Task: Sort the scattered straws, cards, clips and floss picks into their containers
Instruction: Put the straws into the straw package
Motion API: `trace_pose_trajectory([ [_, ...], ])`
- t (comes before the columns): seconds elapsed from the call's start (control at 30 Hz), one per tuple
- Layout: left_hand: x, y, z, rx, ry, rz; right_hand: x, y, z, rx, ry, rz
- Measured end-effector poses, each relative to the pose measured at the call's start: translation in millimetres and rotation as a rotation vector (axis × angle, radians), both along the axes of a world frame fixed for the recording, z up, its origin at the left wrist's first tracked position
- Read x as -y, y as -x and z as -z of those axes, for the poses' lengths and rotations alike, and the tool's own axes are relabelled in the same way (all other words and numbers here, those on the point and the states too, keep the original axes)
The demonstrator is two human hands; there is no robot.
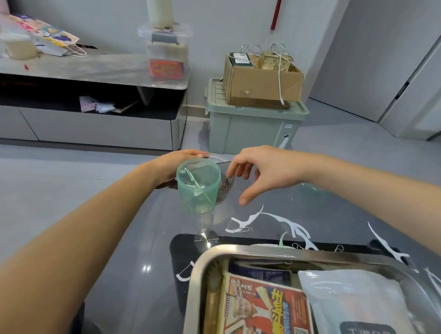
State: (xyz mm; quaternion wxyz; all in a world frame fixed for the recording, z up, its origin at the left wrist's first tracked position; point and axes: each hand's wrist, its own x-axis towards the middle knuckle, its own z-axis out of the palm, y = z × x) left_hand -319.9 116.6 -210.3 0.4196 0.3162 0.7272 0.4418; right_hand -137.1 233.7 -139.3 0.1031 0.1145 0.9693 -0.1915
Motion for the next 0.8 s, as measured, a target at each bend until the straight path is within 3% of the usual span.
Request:
trace_pose_trajectory([
  [0.27, -1.9, 2.0, 1.5, 0.039, -0.049, -0.040, -6.6, 11.6, 16.0, -0.198, 0.171, 0.101],
  [0.57, -5.2, 3.9, 0.6, 0.028, -0.082, -0.017, -10.9, 62.1, 37.7, -0.448, 0.020, 0.251],
  [0.7, -8.3, 6.7, 1.3, 0.057, -0.133, -0.094, -7.3, 50.4, 30.6, -0.671, 0.100, 0.364],
  [0.8, -11.0, 9.0, -1.6, 0.052, -0.157, -0.210, -5.1, 21.4, 11.2, -0.547, 0.161, 0.277],
])
